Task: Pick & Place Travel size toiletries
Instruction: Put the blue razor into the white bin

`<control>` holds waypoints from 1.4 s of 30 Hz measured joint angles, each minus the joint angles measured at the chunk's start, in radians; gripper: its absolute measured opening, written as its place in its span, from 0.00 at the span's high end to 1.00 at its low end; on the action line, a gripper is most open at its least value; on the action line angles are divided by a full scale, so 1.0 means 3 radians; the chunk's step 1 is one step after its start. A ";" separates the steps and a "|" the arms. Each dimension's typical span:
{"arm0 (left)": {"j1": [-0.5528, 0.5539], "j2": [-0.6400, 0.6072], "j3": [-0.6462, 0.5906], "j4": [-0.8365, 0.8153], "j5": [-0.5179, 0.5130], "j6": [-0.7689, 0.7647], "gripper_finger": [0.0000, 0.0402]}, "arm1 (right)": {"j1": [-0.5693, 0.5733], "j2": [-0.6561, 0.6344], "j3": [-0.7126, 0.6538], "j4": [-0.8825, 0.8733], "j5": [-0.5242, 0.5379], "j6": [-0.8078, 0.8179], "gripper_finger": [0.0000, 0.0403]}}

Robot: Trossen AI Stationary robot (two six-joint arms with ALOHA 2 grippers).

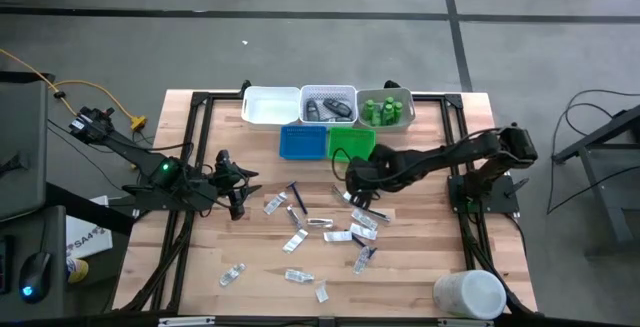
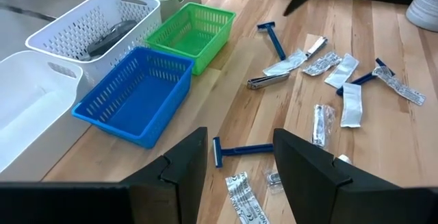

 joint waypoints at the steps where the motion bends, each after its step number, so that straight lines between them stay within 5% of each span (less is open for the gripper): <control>1: 0.0000 -0.0001 0.0000 0.0000 0.0000 0.0000 0.59 | 0.0003 0.0000 0.0000 0.0023 -0.0085 0.0073 0.32; 12: 0.0000 0.0000 0.0000 -0.0058 0.0000 -0.0036 0.59 | 0.0143 0.0031 -0.0106 -0.0080 -0.0597 0.1185 0.32; 25: 0.0000 -0.0001 0.0000 -0.0151 0.0000 -0.0058 0.59 | 0.0190 0.0034 -0.0626 -0.0070 -0.0549 0.1845 0.32; 27: 0.0000 0.0000 0.0000 -0.0163 0.0000 -0.0059 0.59 | 0.0102 0.0034 -0.0626 -0.0152 -0.0603 0.1639 0.32; 31: 0.0000 0.0000 0.0000 -0.0184 0.0000 -0.0060 0.59 | -0.0028 0.0034 -0.0626 -0.0187 -0.0759 0.0217 0.32; 36: 0.0000 0.0000 0.0000 -0.0186 0.0000 -0.0061 0.59 | -0.0028 0.0034 -0.0626 -0.0161 -0.0468 -0.1311 0.32; 42: 0.0000 0.0000 0.0000 -0.0204 0.0000 -0.0086 0.59 | -0.0158 0.0034 -0.0632 -0.0146 -0.0484 -0.2049 0.34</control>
